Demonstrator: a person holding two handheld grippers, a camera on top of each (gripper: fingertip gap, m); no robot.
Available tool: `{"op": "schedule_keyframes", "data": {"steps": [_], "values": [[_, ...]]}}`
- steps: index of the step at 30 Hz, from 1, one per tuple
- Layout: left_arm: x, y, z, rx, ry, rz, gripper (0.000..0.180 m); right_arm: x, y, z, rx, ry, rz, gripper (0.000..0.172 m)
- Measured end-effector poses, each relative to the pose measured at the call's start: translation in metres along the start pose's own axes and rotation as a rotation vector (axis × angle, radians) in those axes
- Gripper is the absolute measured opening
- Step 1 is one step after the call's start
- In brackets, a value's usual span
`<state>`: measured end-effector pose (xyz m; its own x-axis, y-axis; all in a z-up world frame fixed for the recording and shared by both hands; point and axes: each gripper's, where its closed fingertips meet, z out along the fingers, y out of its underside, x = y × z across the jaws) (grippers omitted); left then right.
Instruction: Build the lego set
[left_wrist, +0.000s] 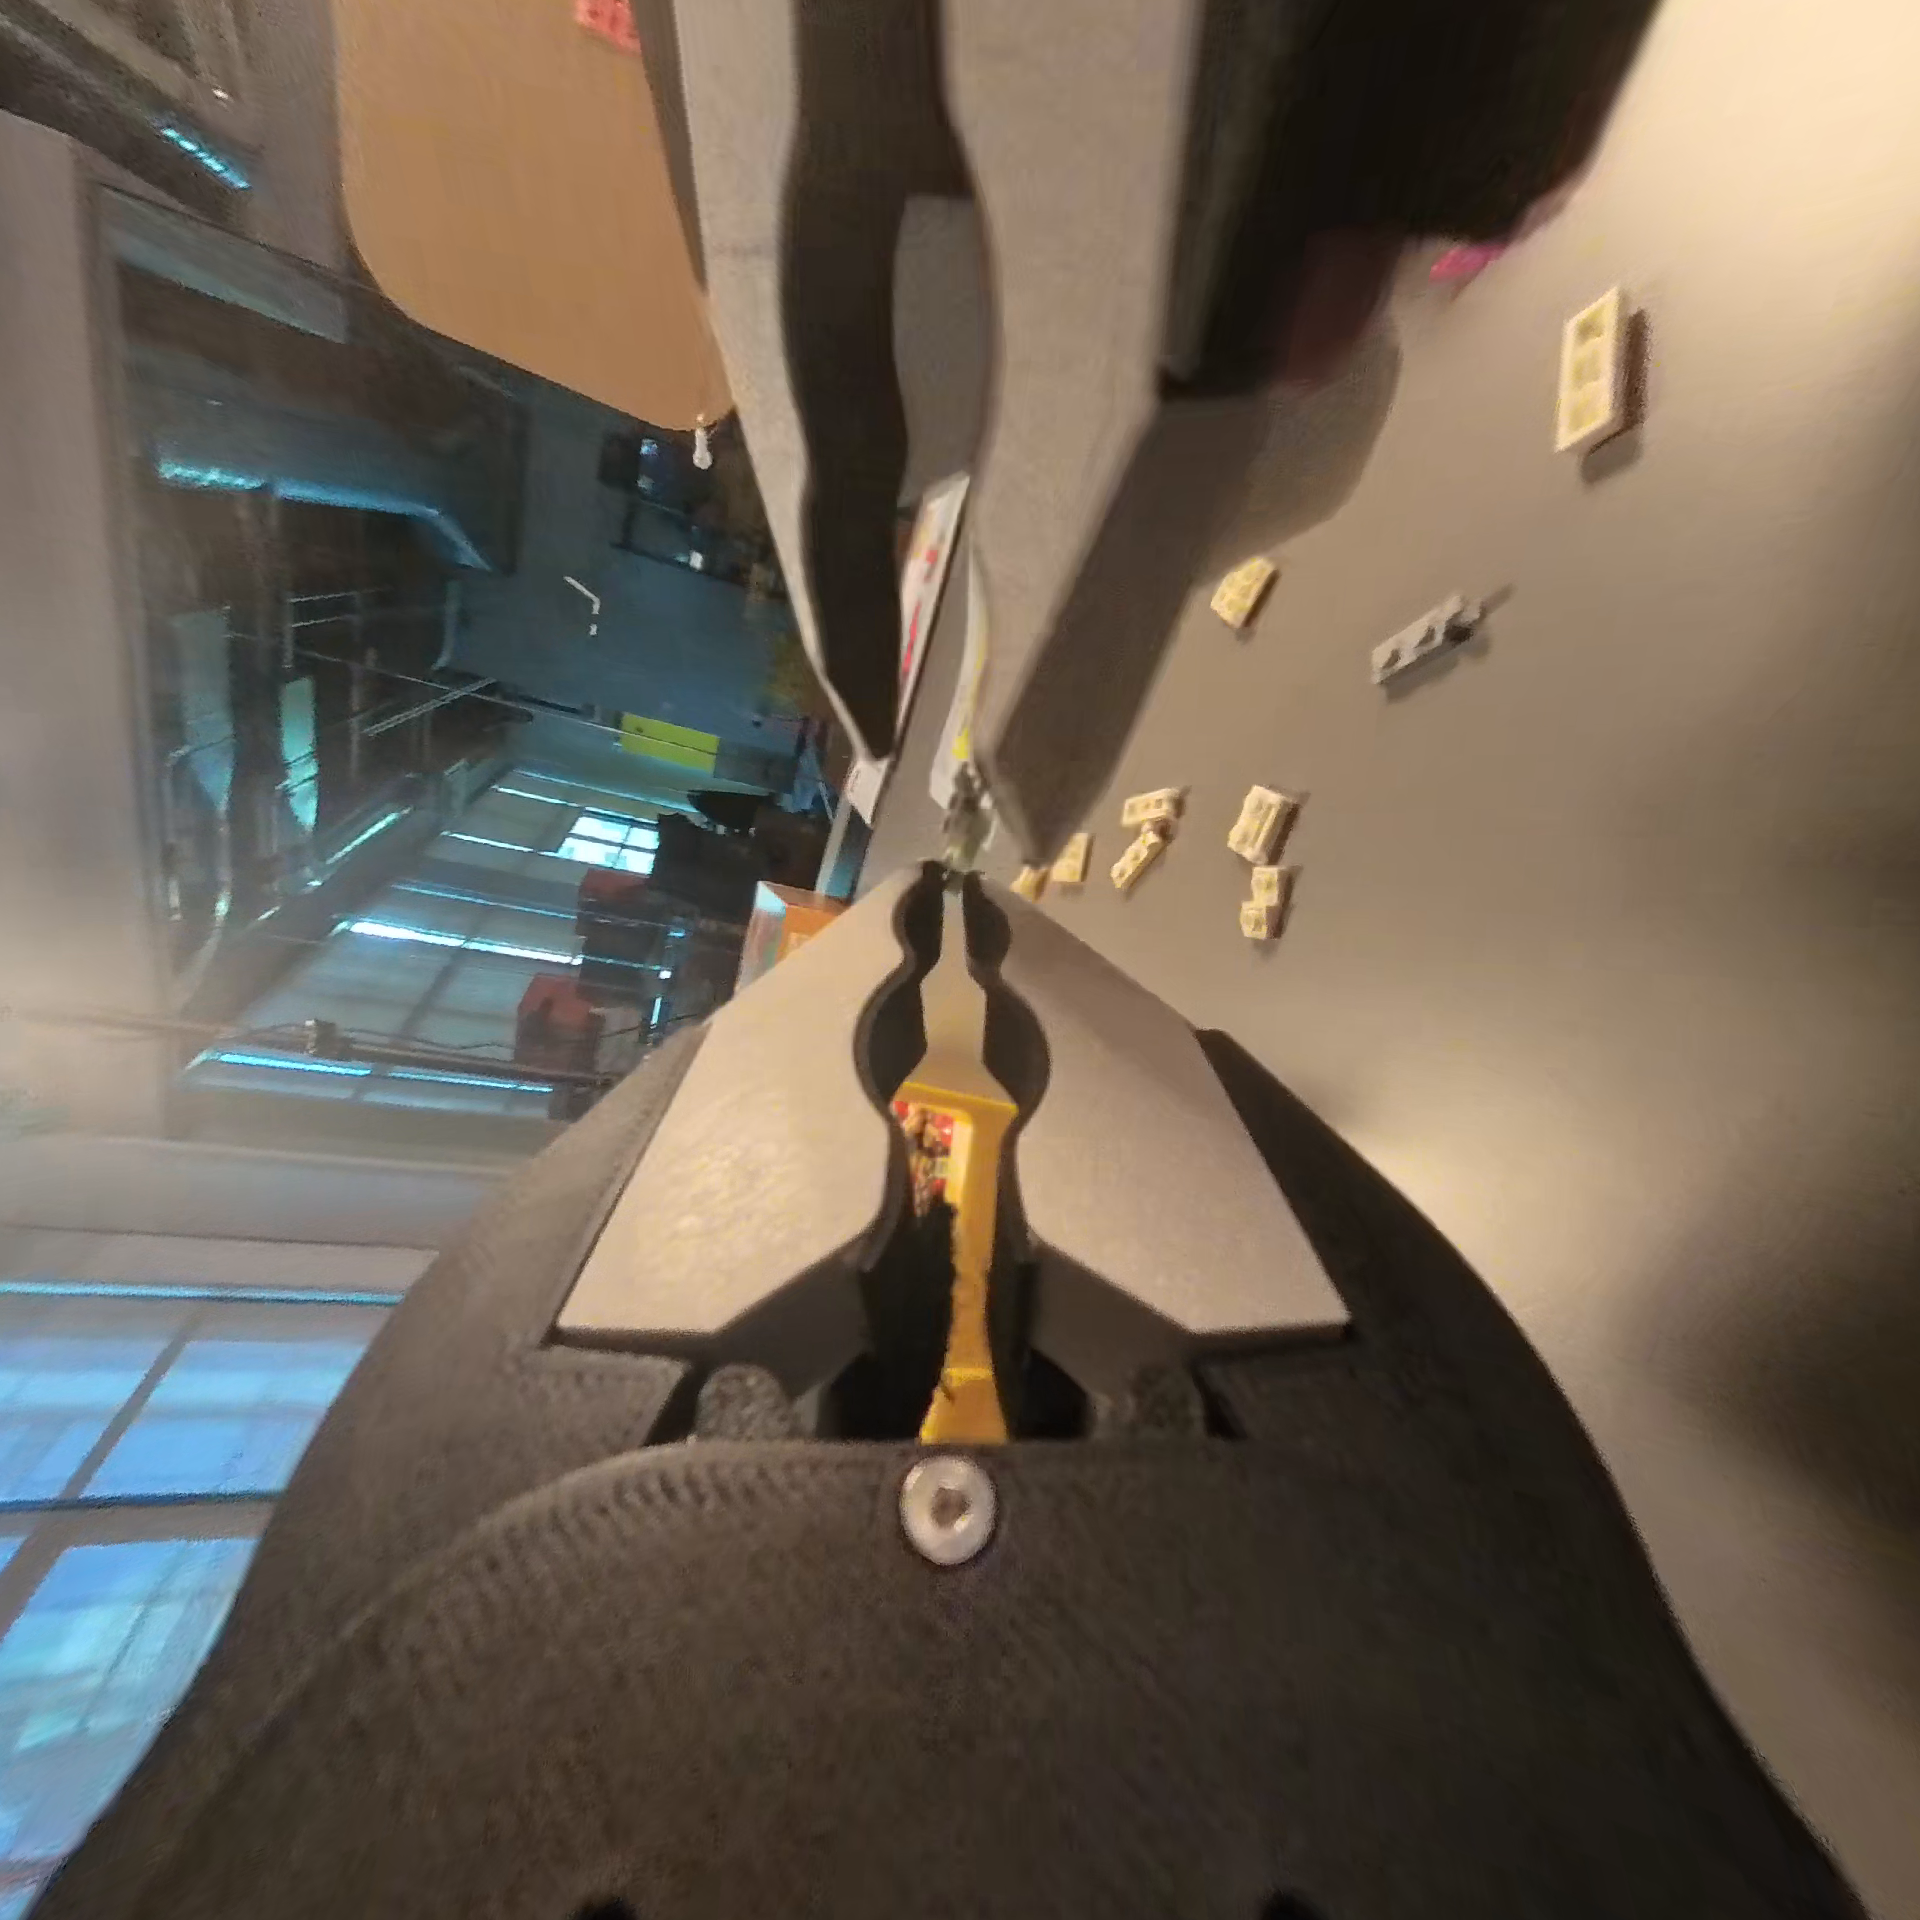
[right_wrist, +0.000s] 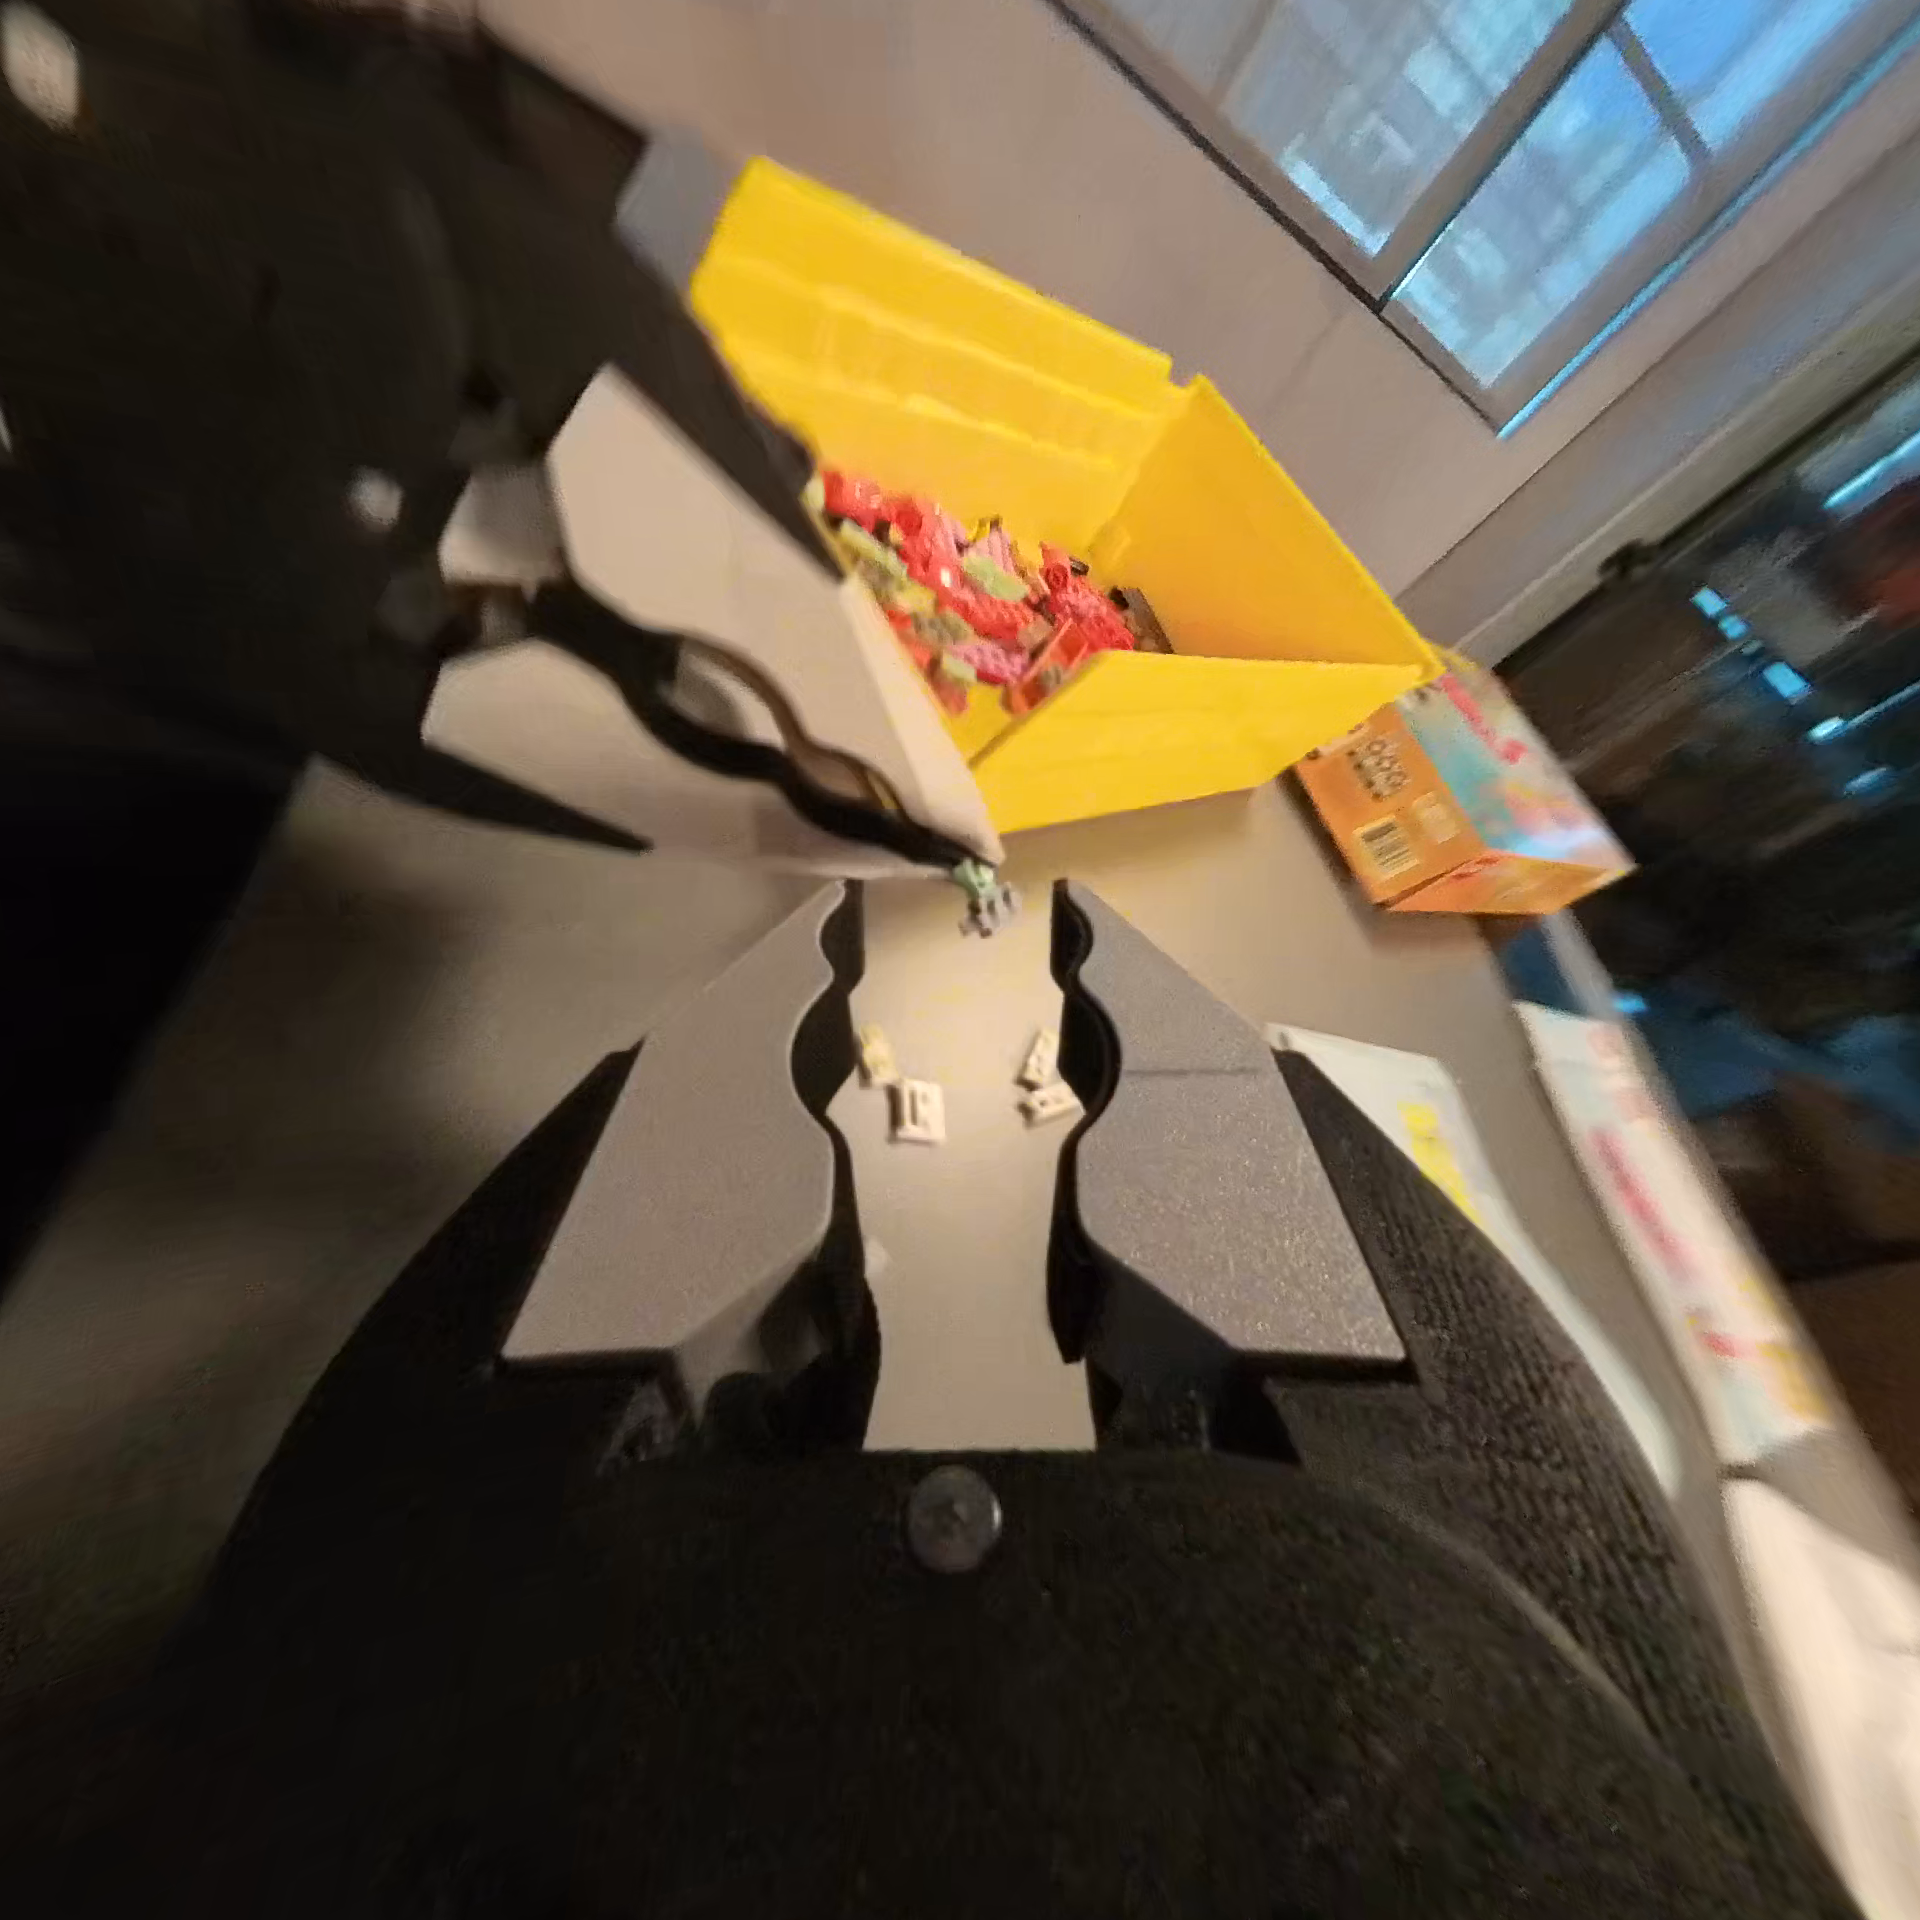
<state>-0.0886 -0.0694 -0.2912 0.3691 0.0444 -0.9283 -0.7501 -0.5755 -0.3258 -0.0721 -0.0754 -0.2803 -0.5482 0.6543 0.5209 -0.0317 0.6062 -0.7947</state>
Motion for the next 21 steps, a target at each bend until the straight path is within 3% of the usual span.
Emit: {"op": "schedule_keyframes", "data": {"steps": [6,9,12,15,21], "values": [[0.008,-0.008,-0.004,0.047,0.101,-0.049,0.003,-0.006,0.016,0.005,-0.123,0.07,-0.318,0.023],[0.011,-0.01,-0.007,0.071,0.132,-0.055,0.003,-0.003,0.014,0.003,-0.12,0.093,-0.348,0.007],[0.011,-0.014,-0.011,0.121,0.16,-0.129,0.003,-0.006,0.011,0.0,-0.083,0.047,-0.279,0.006],[0.003,-0.021,-0.02,0.234,0.198,-0.308,0.004,-0.006,-0.001,-0.007,0.044,0.013,-0.162,0.006],[-0.032,-0.041,-0.049,0.6,0.306,-0.901,0.018,0.004,-0.029,-0.026,0.28,0.092,-0.155,0.006]]}}
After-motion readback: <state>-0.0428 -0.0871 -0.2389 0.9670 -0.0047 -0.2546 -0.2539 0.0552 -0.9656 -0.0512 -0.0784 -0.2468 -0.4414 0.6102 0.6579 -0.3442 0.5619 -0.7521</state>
